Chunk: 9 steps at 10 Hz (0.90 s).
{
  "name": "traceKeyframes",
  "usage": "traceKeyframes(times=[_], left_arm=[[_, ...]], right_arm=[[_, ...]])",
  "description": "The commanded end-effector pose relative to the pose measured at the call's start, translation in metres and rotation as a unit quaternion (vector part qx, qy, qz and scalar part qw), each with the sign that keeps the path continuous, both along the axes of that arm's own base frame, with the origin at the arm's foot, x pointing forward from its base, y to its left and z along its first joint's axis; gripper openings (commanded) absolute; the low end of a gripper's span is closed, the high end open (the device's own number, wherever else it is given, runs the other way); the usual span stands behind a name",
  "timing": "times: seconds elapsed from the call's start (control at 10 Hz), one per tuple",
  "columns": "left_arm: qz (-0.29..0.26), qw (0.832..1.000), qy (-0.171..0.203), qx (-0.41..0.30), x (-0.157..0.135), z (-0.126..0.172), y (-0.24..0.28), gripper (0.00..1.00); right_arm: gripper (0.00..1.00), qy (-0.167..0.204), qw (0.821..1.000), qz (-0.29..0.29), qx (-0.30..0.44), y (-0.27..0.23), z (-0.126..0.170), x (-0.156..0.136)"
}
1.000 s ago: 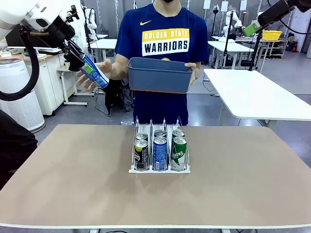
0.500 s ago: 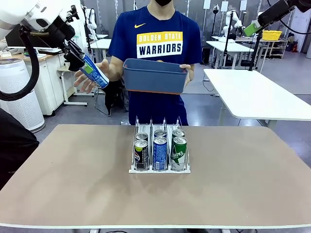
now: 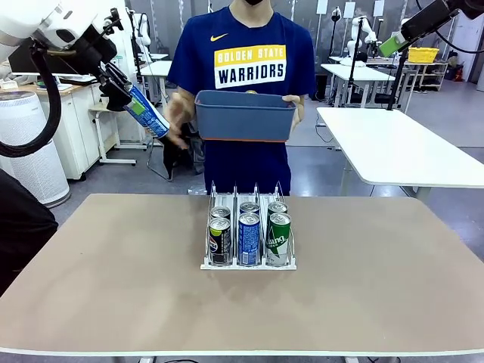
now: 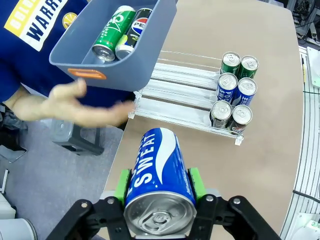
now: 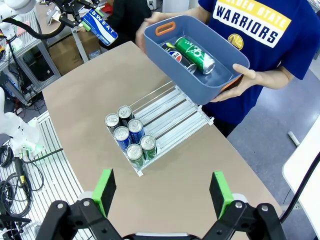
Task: Fill the beverage cans into the dispenser.
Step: Place the picked Ionic drink in the line of the Automatic Can Dispenser with the same cans.
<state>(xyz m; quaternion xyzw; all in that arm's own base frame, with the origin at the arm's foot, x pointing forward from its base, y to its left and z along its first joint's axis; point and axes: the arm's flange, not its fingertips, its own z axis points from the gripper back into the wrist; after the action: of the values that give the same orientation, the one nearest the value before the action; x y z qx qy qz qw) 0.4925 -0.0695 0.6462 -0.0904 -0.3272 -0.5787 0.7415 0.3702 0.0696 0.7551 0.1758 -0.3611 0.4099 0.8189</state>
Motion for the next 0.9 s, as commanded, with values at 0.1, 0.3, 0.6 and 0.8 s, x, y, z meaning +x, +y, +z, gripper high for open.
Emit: traceKeyframes(times=[0.1, 0.3, 0.6, 0.8], left_arm=[[0.0, 1.0, 0.0, 0.0, 0.0, 0.0, 0.0, 0.57], [0.037, 0.999, 0.029, -0.003, -0.009, 0.0, -0.005, 0.57], [0.086, 0.996, 0.025, -0.014, -0.03, -0.002, -0.027, 0.57], [0.103, 0.994, 0.045, 0.001, -0.057, -0.014, -0.048, 0.57]], right_arm=[[1.0, 0.001, 1.0, 0.0, 0.0, 0.0, -0.001, 0.0], [1.0, 0.001, 1.0, 0.0, 0.0, 0.0, -0.001, 0.0], [1.0, 0.001, 1.0, 0.0, 0.0, 0.0, -0.001, 0.0], [1.0, 0.001, 1.0, 0.0, 0.0, 0.0, -0.001, 0.0]])
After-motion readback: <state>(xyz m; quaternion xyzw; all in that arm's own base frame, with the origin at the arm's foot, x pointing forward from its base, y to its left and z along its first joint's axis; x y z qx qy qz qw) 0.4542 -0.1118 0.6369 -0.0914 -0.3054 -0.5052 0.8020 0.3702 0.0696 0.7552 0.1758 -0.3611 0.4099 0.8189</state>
